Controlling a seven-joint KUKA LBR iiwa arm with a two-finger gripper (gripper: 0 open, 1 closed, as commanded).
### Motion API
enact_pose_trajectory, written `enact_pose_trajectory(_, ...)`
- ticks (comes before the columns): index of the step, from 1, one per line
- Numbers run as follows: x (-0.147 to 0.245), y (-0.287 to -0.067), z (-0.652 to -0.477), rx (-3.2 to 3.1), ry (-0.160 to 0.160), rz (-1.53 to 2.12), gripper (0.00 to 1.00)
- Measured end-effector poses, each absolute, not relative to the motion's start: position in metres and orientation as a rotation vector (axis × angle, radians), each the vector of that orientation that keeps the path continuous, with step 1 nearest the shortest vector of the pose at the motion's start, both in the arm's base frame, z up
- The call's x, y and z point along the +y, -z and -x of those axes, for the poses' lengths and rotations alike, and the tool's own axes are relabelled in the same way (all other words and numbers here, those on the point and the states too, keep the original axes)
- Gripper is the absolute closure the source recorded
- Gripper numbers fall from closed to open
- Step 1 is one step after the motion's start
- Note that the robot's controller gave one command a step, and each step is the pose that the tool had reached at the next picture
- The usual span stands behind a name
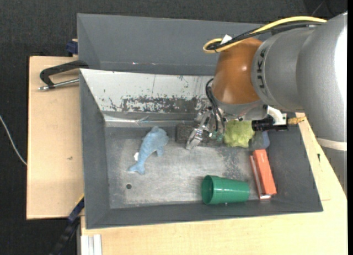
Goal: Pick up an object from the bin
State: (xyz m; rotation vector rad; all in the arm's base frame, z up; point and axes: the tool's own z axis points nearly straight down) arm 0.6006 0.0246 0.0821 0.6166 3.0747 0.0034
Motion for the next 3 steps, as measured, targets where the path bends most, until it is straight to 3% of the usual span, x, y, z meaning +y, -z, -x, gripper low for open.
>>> enact_pose_trajectory(3,0.025,-0.099,-0.601,3.077,-0.004,-0.616,1.0)
